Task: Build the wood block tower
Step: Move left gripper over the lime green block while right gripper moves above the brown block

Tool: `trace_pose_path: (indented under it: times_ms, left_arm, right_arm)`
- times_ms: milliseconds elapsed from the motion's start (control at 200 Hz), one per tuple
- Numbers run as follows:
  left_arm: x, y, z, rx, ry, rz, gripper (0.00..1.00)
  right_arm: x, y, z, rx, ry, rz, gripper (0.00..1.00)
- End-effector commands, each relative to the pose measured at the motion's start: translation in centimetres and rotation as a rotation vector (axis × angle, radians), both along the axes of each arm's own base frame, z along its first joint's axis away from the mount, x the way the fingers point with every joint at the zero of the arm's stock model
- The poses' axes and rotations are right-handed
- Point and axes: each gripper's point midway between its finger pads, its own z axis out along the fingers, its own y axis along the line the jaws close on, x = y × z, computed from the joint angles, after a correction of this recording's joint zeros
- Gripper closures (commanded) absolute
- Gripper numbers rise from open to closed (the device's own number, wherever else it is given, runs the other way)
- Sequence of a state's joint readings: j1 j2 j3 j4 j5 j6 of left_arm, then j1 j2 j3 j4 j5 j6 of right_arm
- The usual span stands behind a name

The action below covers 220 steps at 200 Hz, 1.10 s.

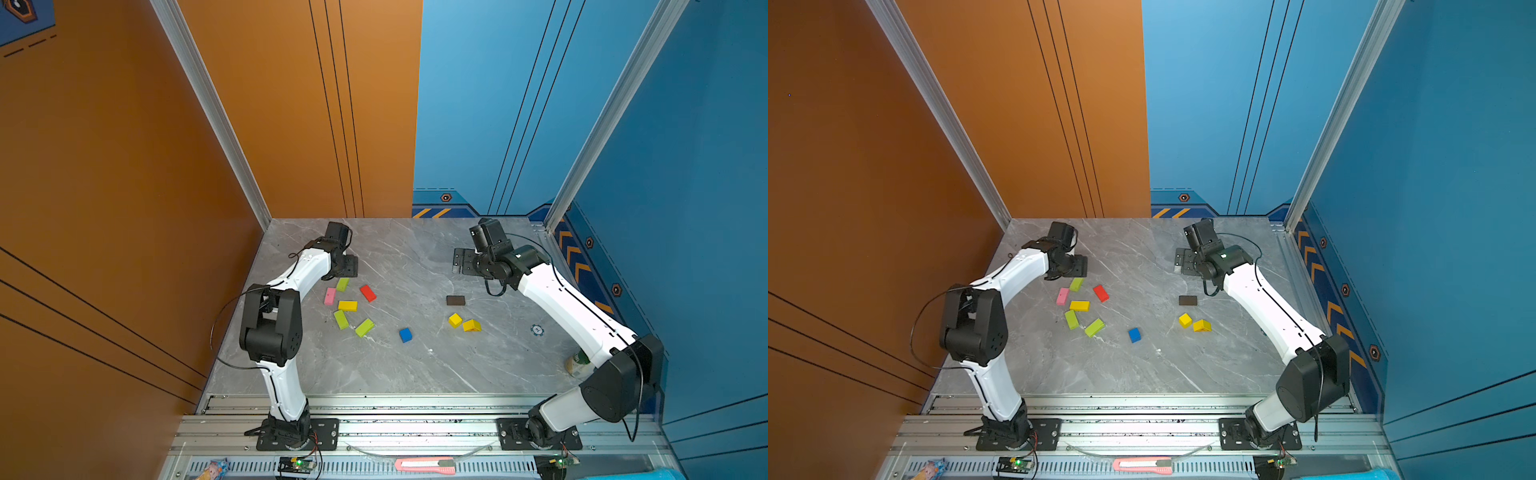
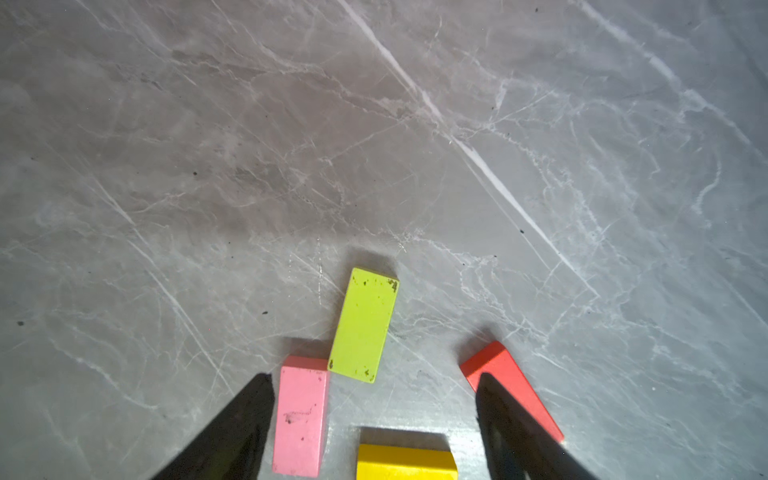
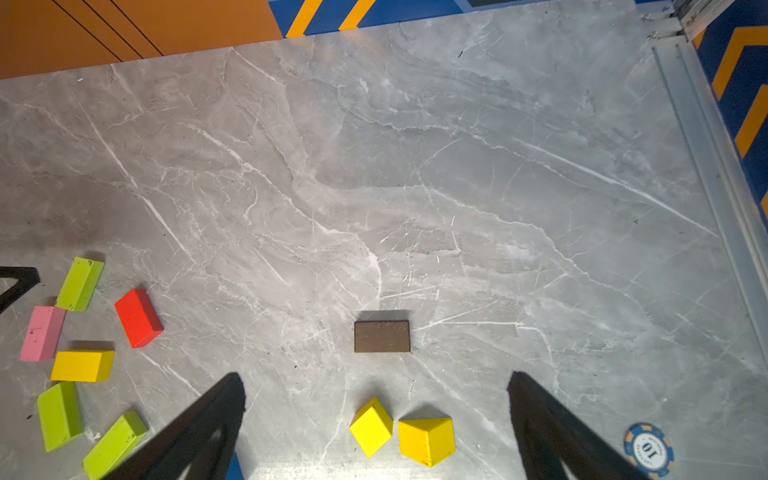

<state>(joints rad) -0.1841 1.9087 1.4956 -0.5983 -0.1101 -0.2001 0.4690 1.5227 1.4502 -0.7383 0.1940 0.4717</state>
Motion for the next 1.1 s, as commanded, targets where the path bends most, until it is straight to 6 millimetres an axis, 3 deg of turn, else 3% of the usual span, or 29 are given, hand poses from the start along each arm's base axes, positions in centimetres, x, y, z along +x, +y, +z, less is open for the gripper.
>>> trace_pose_path:
  times_ms: [0, 350, 626, 1096]
  left_arm:
    - [-0.3, 0.1, -0.5, -0.014, 0.073, 0.006, 0.23]
    - [-0.2, 0.2, -3.4, -0.015, 0.175, 0.009, 0.33]
    - [-0.4, 0.9, -4.6, 0.003, 0.204, 0.010, 0.38]
    - [-0.4, 1.4, -6.9, 0.023, 0.251, 0.003, 0.40]
  right_arm:
    - [-1.1, 0.2, -0.4, 0.005, 0.044, -0.005, 0.00]
    - [-1.6, 0.2, -0.8, 0.014, 0.065, -0.008, 0.00]
    - [-2.0, 0.1, -1.3, 0.013, 0.081, -0.010, 0.00]
    - [-2.7, -0.5, -2.0, 0.009, 0.091, -0.029, 0.00]
